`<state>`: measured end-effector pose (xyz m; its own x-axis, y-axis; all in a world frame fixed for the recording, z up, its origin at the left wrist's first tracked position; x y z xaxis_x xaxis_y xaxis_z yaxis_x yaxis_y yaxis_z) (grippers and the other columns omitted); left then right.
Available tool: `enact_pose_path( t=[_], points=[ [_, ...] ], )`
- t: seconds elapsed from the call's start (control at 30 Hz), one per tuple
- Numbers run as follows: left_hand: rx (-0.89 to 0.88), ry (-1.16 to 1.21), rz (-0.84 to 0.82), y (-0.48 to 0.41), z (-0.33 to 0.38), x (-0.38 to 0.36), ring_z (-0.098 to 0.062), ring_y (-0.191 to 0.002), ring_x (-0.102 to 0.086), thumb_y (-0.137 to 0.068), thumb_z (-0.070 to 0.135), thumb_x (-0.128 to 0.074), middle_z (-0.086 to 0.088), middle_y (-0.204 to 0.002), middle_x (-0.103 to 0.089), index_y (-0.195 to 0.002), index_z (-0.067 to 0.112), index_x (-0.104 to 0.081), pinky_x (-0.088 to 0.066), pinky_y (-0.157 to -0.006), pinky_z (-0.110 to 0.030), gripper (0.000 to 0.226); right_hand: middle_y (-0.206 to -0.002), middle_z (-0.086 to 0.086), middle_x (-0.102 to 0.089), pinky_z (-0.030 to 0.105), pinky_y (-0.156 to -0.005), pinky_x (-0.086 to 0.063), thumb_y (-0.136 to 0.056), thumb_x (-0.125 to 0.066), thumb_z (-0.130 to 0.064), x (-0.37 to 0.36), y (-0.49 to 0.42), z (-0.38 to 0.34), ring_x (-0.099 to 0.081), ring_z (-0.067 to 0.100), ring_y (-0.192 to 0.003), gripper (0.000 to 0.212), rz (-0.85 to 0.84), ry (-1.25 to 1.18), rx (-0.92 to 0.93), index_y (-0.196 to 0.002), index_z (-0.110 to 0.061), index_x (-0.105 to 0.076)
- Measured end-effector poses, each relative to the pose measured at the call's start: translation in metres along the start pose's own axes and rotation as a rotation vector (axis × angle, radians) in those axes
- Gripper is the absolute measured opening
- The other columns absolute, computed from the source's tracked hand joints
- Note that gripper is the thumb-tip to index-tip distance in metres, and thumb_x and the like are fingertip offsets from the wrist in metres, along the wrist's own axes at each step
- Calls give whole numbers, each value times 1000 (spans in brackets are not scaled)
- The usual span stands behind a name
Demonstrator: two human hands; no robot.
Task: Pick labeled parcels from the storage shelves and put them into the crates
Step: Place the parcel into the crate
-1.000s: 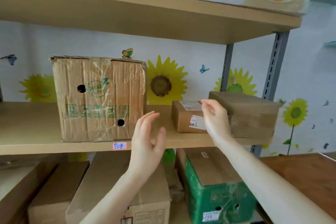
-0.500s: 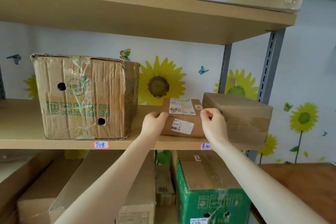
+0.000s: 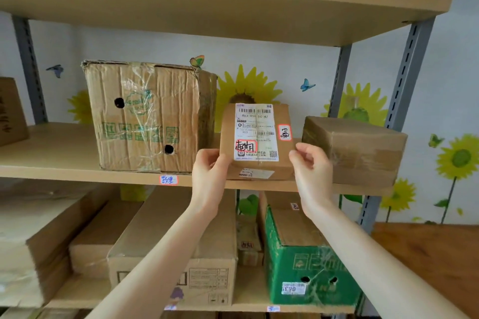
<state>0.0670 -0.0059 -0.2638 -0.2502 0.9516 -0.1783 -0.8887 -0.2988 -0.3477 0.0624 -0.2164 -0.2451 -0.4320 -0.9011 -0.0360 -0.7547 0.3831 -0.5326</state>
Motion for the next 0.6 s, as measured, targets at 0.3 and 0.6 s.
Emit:
enact_pose_path(
  t=[0.3, 0.6],
  points=[
    [-30, -34, -55, 37, -1, 17, -3, -75, -56, -87, 16, -57, 6, -85, -62, -91, 19, -54, -43, -60, -14, 5, -96, -8, -64, 27, -86, -49, -89, -60, -15, 11, 34, 7, -60, 10, -94, 18, -25, -156, -146, -106, -19, -65],
    [26, -69, -193, 86, -19, 43, 0, -75, -59, -87, 29, -61, 9, -88, -63, -98, 16, -53, -49, -62, -11, 18, -110, 3, -64, 43, -99, -46, -87, -62, -18, 32, 112, 11, -59, 22, -109, 12, 54, -153, -267, -93, -28, -60]
  ],
)
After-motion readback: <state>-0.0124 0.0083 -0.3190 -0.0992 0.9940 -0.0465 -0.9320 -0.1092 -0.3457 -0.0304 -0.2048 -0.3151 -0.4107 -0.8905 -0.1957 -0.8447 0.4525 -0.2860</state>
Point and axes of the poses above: each hand's wrist, its own y-axis away from the middle knuckle, its own x-axis out of the back of the hand, z = x × y, the point moved 8 cm from there along -y, towards the middle knuckle
